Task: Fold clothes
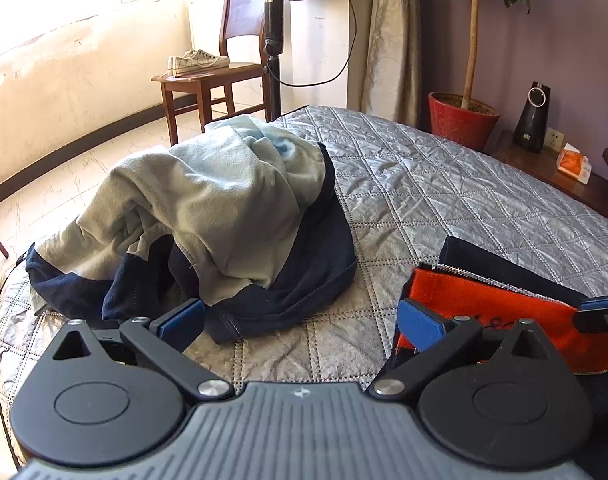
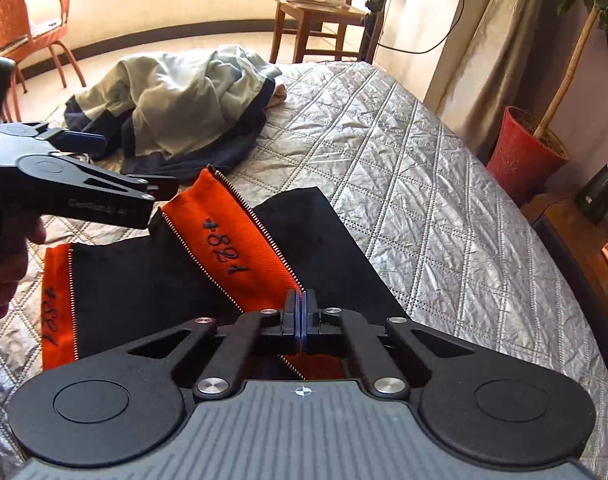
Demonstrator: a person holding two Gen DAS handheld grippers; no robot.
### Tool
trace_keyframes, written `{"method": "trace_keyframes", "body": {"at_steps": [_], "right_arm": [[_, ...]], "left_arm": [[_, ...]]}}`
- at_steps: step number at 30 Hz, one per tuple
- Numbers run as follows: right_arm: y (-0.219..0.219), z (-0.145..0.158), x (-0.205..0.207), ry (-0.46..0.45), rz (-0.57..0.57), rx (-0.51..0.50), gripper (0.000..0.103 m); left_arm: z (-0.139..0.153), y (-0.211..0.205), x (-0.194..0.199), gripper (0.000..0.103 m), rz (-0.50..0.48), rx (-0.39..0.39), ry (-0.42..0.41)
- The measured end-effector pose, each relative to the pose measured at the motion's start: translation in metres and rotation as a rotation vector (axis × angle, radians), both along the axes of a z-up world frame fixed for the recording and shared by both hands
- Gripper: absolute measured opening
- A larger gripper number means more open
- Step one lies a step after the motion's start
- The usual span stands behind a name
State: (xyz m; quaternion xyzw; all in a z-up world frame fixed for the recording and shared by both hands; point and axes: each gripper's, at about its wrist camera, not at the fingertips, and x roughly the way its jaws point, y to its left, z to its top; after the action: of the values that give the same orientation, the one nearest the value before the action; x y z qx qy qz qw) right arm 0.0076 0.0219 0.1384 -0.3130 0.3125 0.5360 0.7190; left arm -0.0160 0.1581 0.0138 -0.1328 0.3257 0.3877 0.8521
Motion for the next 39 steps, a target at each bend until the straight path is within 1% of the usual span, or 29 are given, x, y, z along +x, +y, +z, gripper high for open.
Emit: {"method": "trace_keyframes", "body": {"at_steps": [3, 6, 7, 10, 11, 12, 14, 16, 18, 19, 20, 21, 22, 24, 25, 27, 28, 30, 31, 32, 34, 36, 37, 38, 39], "right_arm": [[-0.027, 0.006, -0.028, -0.015, -0.013, -0.001, 0.000], [-0.045, -0.005, -0.069, -0.019, -0.002, -0.036, 0.000], [-0.047, -0.011, -0.081, -0.008, -0.002, -0.048, 0.000], [-0.050, -0.030, -0.100, 0.075, -0.036, -0.058, 0.001], [-0.050, -0.035, -0.105, 0.093, -0.053, -0.060, 0.004], [-0.051, -0.039, -0.108, 0.108, -0.072, -0.057, 0.005], [-0.071, -0.025, -0.106, 0.090, -0.149, 0.030, 0.003], [-0.094, -0.005, -0.087, 0.014, -0.254, 0.085, 0.008], [-0.107, 0.000, -0.063, -0.092, -0.244, -0.004, 0.028], [-0.109, -0.003, -0.050, -0.141, -0.209, -0.084, 0.038], [-0.110, -0.006, -0.039, -0.205, -0.189, -0.140, 0.071], [-0.111, -0.009, -0.028, -0.265, -0.168, -0.189, 0.088], [-0.112, -0.008, -0.017, -0.293, -0.150, -0.194, 0.087], [-0.111, -0.006, 0.009, -0.242, -0.140, -0.198, 0.086], [-0.111, -0.007, 0.020, -0.238, -0.140, -0.199, 0.086], [-0.110, -0.011, 0.036, -0.260, -0.136, -0.194, 0.085], [-0.109, -0.016, 0.044, -0.240, -0.133, -0.205, 0.084], [-0.109, -0.026, 0.059, -0.202, -0.125, -0.229, 0.071], [-0.106, -0.034, 0.061, -0.193, -0.113, -0.263, 0.068], [-0.106, -0.040, 0.063, -0.185, -0.103, -0.276, 0.068], [-0.107, -0.045, 0.068, -0.175, -0.105, -0.251, 0.068], [-0.108, -0.046, 0.076, -0.128, -0.134, -0.229, 0.069], [-0.108, -0.047, 0.080, -0.104, -0.147, -0.219, 0.066], [-0.107, -0.047, 0.082, -0.077, -0.152, -0.220, 0.048], [-0.105, -0.046, 0.083, -0.054, -0.157, -0.222, 0.013]], "left_arm": [[0.002, 0.005, -0.004, 0.102, 0.027, -0.001, -0.019], [0.008, 0.005, -0.007, 0.102, 0.044, 0.025, -0.046], [0.010, 0.003, -0.008, 0.102, 0.042, 0.036, -0.059], [0.014, -0.005, -0.008, 0.102, 0.009, 0.050, -0.090], [0.015, -0.008, -0.007, 0.102, -0.006, 0.050, -0.093], [0.014, -0.010, -0.006, 0.102, -0.020, 0.048, -0.090], [0.011, -0.012, -0.002, 0.102, -0.041, 0.046, -0.072], [0.009, -0.014, 0.000, 0.102, -0.053, 0.039, -0.060], [0.007, -0.016, 0.002, 0.102, -0.058, 0.027, -0.055], [0.007, -0.017, 0.003, 0.102, -0.066, 0.024, -0.053], [0.006, -0.019, 0.005, 0.102, -0.077, 0.022, -0.051], [0.005, -0.022, 0.007, 0.102, -0.089, 0.023, -0.045], [0.004, -0.026, 0.009, 0.102, -0.102, 0.027, -0.037], [0.002, -0.030, 0.013, 0.102, -0.133, 0.014, -0.026], [0.000, -0.032, 0.015, 0.102, -0.145, 0.008, -0.020], [-0.001, -0.035, 0.017, 0.102, -0.156, 0.013, -0.012], [-0.001, -0.037, 0.018, 0.102, -0.160, 0.017, -0.012], [-0.001, -0.039, 0.018, 0.102, -0.165, 0.018, -0.014], [-0.001, -0.040, 0.019, 0.102, -0.169, 0.019, -0.014], [-0.002, -0.040, 0.020, 0.102, -0.173, 0.020, -0.011], [-0.002, -0.042, 0.021, 0.102, -0.177, 0.023, -0.007], [-0.003, -0.045, 0.022, 0.102, -0.182, 0.027, -0.004], [-0.003, -0.046, 0.022, 0.102, -0.187, 0.031, -0.003], [-0.003, -0.047, 0.023, 0.102, -0.191, 0.034, -0.001], [-0.003, -0.049, 0.023, 0.102, -0.195, 0.038, 0.001]]}}
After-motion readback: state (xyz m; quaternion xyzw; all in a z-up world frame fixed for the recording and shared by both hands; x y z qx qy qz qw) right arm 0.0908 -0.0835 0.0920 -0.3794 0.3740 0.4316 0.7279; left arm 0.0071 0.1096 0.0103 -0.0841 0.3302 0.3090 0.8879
